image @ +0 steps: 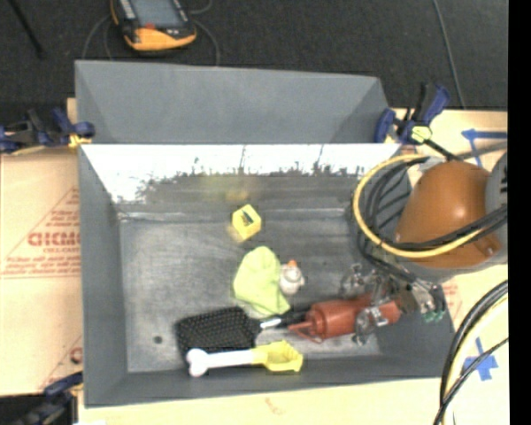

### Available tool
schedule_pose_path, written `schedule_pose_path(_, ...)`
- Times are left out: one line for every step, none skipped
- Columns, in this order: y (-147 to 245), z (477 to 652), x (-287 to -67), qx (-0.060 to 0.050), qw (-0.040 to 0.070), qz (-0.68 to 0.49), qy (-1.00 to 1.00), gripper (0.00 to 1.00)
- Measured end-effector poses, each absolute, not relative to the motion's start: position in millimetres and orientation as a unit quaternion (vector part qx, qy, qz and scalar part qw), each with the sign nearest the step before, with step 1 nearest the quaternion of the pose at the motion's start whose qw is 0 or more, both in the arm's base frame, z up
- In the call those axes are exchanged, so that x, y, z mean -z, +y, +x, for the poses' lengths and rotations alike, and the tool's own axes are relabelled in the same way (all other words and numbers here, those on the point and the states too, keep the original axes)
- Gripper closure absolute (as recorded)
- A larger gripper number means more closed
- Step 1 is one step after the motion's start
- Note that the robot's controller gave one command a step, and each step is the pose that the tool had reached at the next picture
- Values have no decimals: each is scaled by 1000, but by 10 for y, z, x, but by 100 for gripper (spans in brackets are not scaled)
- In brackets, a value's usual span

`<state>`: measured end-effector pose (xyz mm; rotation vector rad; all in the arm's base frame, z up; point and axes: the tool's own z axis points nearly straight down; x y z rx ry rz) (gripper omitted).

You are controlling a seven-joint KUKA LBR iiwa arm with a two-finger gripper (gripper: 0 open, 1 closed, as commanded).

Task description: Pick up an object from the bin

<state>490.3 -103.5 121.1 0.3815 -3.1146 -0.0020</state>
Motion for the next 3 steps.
schedule_pose_path(-1059,4981,-1706,-1,-3,120,-993,100)
schedule_pose_path(-1065,4975,-1764,0,-1,120,-993,100)
schedule_pose_path(-1016,4902,-2417,0,1,157,-988,100)
